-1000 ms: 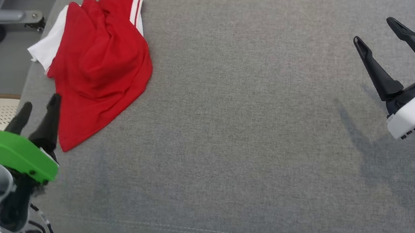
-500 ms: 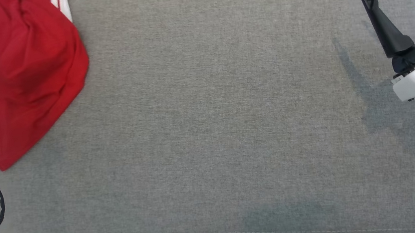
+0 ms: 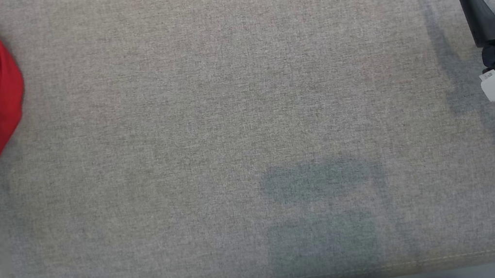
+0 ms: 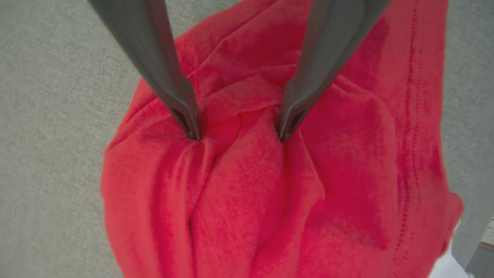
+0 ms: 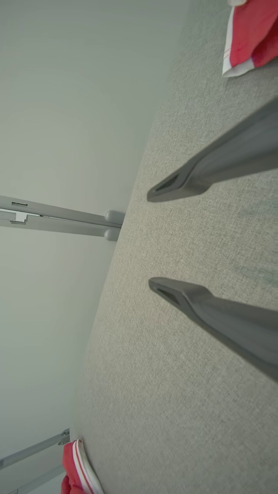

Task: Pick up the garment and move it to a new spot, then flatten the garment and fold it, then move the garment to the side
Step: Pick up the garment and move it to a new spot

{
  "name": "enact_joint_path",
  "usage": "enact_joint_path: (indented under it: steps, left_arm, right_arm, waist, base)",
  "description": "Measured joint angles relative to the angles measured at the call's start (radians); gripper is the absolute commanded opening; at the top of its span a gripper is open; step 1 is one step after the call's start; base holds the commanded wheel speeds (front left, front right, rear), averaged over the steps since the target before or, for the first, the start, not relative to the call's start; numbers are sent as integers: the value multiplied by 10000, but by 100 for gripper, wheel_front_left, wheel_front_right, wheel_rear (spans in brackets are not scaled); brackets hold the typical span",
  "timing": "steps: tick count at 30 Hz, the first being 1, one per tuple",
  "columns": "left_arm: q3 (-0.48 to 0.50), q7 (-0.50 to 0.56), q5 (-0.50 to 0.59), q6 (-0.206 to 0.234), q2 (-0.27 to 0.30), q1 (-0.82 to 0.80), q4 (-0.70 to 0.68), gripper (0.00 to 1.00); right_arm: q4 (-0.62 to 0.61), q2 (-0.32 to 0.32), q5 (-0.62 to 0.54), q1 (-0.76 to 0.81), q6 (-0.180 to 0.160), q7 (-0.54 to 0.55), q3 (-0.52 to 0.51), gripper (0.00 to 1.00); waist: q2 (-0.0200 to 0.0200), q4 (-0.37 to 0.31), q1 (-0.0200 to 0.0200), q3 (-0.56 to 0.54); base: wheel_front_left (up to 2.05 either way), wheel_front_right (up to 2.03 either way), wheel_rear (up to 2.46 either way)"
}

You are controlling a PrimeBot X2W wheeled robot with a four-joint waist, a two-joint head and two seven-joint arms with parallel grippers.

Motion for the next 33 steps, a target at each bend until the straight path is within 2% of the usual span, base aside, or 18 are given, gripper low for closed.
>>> enact_joint_path:
  steps: [1, 2, 3, 11, 14, 18, 24, 28, 30, 33]
  left_arm:
    - [15, -2, 56, -2, -10, -68, 52, 83]
    - [61, -98, 123, -2, -58, -144, 104, 39]
    - [82, -194, 219, 0, -125, -229, 150, 0]
    - [-633, -393, 253, -31, -500, -906, -359, 0]
    - [-1030, -541, 334, -291, -621, -1279, -759, 0]
    - [-1902, -539, 399, -849, -957, -1541, -1200, 0]
    - [-3499, -541, 523, -1592, -1996, -1546, -1636, 0]
    - [-4525, -646, 368, -2079, -3106, -1457, -1795, 0]
    - [-5045, -769, 318, -2161, -3572, -1402, -1848, 0]
    - [-5662, -918, 111, -2207, -3572, -1356, -1952, 0]
  right_arm:
    - [13, 0, 0, -8, 0, -19, 0, 100]
    - [56, 4, -2, -23, 0, -35, 2, 100]
    - [132, 12, 0, -43, 2, -69, 6, 100]
    - [541, 221, 2, -53, 48, -301, 140, 100]
    - [683, 334, 6, -52, 86, -387, 213, 100]
    - [909, 554, 29, -52, 88, -533, 311, 100]
    - [1344, 1081, 165, -35, 88, -809, 529, 100]
    - [1712, 1354, 314, 84, 84, -930, 562, 100]
    - [1908, 1484, 368, 207, 79, -986, 570, 100]
    - [2153, 1670, 414, 449, 75, -1039, 610, 100]
  waist:
    - [0, -42, 0, 42]
    - [0, -78, 0, 74]
    - [0, -109, 0, 88]
    - [0, -138, 0, -204]
    - [0, -158, 0, -378]
    - [0, -214, 0, -654]
    - [0, -416, 0, -1142]
    - [0, -647, -1, -1503]
    - [0, -789, -1, -1694]
    - [0, -1033, -1, -1981]
  base:
    - [0, 0, 0]
    - [0, 0, 0]
    - [0, 0, 0]
    - [0, 0, 0]
    - [0, 0, 0]
    - [0, 0, 0]
    - [0, 0, 0]
    - [0, 0, 0]
    - [0, 0, 0]
    - [0, 0, 0]
